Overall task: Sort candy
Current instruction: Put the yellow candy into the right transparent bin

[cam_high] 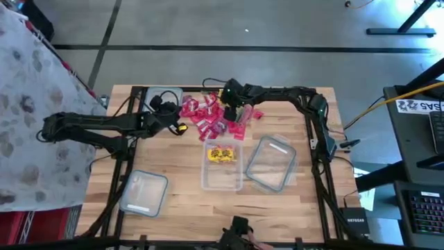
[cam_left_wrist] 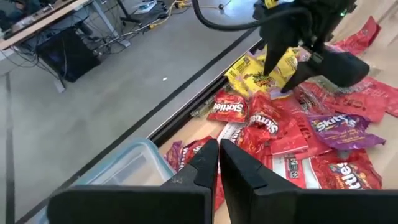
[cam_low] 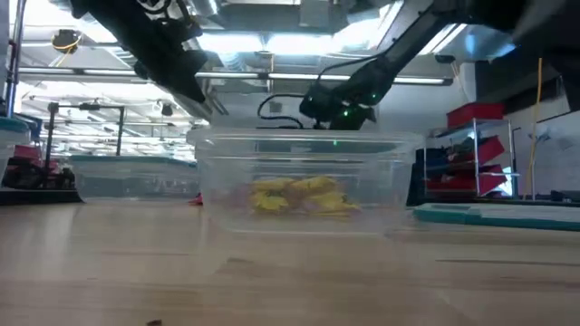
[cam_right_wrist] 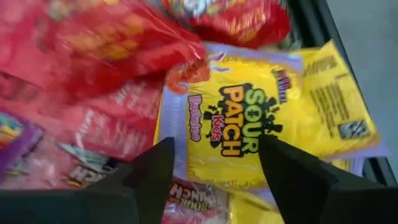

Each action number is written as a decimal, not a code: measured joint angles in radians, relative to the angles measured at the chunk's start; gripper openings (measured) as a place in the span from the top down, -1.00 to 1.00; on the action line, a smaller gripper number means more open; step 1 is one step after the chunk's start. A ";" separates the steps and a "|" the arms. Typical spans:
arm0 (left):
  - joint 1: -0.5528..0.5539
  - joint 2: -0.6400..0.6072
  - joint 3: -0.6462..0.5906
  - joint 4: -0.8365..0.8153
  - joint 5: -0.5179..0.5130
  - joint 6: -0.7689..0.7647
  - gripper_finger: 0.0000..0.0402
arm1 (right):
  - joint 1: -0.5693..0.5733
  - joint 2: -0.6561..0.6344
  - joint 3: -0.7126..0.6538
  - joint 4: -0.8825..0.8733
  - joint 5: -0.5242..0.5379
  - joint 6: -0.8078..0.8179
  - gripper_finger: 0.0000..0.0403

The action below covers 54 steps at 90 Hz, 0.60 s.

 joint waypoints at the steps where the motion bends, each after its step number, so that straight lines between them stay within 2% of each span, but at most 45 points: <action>1: 0.000 0.000 0.000 0.000 0.000 0.000 1.00 | 0.000 0.000 0.000 0.000 0.001 0.000 0.10; 14: 0.000 0.000 0.000 0.002 0.000 -0.001 1.00 | 0.003 0.001 0.000 -0.001 0.004 0.006 0.58; 19: 0.000 0.000 0.000 0.007 0.000 0.000 1.00 | 0.008 0.001 0.000 -0.003 0.032 0.017 0.81; 23: 0.000 0.000 0.000 0.005 0.000 -0.001 1.00 | 0.014 -0.002 0.000 -0.006 0.055 0.022 0.92; 34: -0.001 0.000 0.000 0.006 0.000 -0.001 1.00 | 0.036 -0.044 0.000 -0.025 0.093 0.022 0.96; 54: -0.001 0.000 0.000 0.005 0.000 -0.009 1.00 | 0.076 -0.156 0.000 -0.079 0.070 0.008 1.00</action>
